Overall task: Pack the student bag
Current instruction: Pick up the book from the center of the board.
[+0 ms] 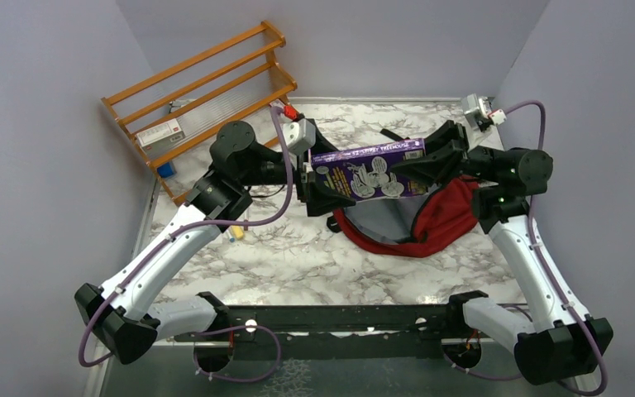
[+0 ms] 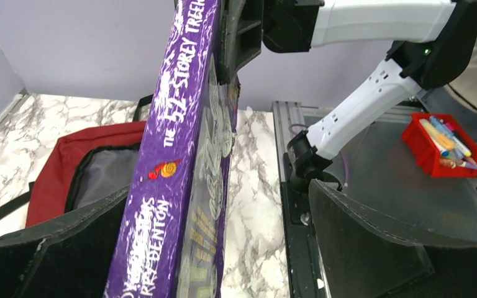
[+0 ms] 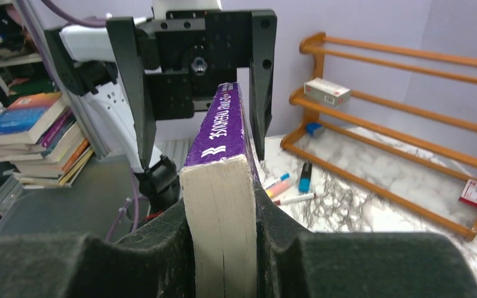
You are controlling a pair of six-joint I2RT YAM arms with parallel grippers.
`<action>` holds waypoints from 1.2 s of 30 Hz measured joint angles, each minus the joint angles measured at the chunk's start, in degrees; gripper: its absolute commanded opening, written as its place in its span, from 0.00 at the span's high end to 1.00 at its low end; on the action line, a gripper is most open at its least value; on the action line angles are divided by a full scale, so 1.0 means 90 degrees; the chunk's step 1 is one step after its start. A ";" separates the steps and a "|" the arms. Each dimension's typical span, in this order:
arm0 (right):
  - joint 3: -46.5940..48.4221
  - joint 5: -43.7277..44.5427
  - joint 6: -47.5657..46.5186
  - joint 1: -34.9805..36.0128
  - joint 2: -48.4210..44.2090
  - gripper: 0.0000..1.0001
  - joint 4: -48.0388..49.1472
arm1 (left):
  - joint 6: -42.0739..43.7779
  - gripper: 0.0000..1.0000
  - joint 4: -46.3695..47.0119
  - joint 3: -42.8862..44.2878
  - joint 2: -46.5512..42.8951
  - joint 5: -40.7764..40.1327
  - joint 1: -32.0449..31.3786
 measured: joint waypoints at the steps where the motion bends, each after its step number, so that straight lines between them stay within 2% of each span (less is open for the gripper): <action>1: 0.0002 0.0070 0.0129 0.0000 -0.0015 0.99 0.0160 | -0.0075 0.01 0.0107 -0.0032 0.0000 0.0002 0.0002; 5: 0.0002 0.0393 0.0537 0.0000 -0.0085 0.99 0.0665 | -0.0457 0.03 0.0627 -0.0090 -0.0010 0.0007 0.0032; 10: 0.0000 0.0724 0.0945 0.0000 -0.0199 0.99 0.1246 | -0.1054 0.25 0.1520 -0.0374 -0.0068 0.0199 0.0051; 16: -0.0005 0.0848 0.1260 0.0029 -0.0352 0.99 0.1727 | -0.1479 0.49 0.1982 -0.0430 -0.0015 0.0401 0.0068; 28: -0.0243 0.1052 0.1727 0.0029 -0.0447 0.99 0.2412 | -0.1790 0.55 0.2395 -0.0474 -0.0005 0.0498 0.0073; 36: -0.0369 0.1175 0.1999 0.0029 -0.0464 0.99 0.2708 | -0.1940 0.79 0.2657 -0.0474 0.0138 0.0566 0.0075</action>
